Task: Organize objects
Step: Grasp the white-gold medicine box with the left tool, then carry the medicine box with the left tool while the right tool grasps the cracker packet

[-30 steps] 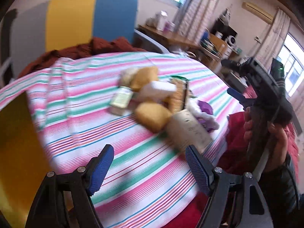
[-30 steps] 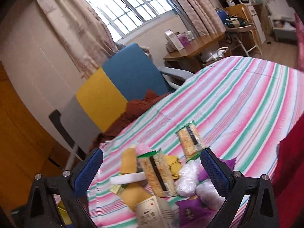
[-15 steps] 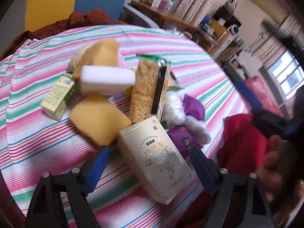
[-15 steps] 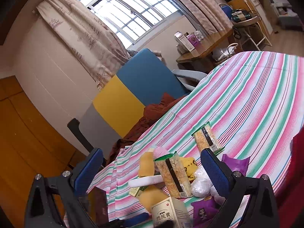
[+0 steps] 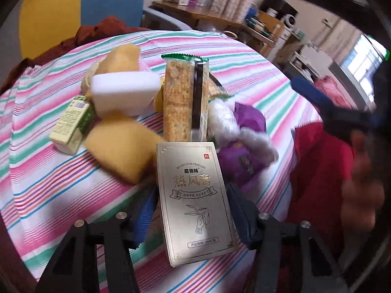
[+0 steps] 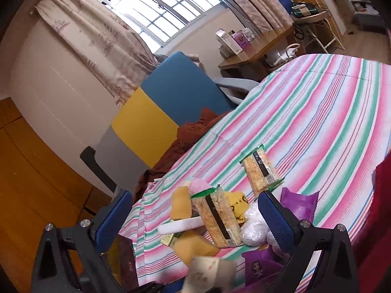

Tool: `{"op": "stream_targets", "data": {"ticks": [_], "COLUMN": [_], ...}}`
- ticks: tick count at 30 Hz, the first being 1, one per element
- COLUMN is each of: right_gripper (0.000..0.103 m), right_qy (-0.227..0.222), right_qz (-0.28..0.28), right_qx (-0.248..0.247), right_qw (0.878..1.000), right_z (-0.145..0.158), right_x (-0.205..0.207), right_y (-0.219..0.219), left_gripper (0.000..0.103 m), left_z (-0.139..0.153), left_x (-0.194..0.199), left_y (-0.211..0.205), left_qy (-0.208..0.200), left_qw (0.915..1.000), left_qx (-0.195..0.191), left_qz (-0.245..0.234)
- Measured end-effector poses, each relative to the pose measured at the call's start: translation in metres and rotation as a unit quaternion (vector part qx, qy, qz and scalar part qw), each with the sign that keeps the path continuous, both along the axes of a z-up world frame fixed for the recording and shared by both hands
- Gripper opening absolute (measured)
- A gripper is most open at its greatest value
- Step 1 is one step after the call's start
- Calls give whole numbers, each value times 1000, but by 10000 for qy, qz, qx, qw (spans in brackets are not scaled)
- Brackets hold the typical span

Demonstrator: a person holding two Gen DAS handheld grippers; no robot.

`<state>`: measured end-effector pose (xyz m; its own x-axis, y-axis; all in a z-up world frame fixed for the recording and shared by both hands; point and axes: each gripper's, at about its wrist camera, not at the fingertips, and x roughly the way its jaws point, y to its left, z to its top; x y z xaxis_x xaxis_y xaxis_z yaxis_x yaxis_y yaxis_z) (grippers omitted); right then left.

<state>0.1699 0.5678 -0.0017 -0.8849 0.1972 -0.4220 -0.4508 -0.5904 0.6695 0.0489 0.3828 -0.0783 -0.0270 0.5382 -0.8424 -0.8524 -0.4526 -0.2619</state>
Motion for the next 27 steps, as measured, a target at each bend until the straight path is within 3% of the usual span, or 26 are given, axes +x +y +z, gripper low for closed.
{"op": "stream_targets", "data": {"ticks": [8,11,15,19,24,25,27], "right_gripper": [103,103,103,103,102,99,83], "right_qy": [-434,-698,-1117,-1876,-2501,-2646,-2913], "right_qz": [-51,-59,-47,131,331,341,372], "right_qx": [73,172,430,857,1319,1370,1495], "right_qw": [9990,9974,9928,9784,9586,9540,9441], "right_z": [-4,-5,-5,-5,-11,-14,-21], "right_x": [-8,-14,-24,-46,-77,-85,-98], "right_y": [-1,-3,-9,-19,-33,-33,-34], "left_gripper": [57,58,58,56,56,56,56], "left_z": [5,3,4,0,-6,-6,-7], "left_x": [-2,-5,-7,-11,-14,-14,-13], "left_y": [-96,-114,-109,-108,-108,-108,-109], "left_qy": [33,269,269,280,191,190,212], "left_qw": [10000,9993,9990,9989,9986,9985,9983], "left_qx": [78,154,231,229,391,401,432], "left_qz": [23,191,267,295,315,317,331]}}
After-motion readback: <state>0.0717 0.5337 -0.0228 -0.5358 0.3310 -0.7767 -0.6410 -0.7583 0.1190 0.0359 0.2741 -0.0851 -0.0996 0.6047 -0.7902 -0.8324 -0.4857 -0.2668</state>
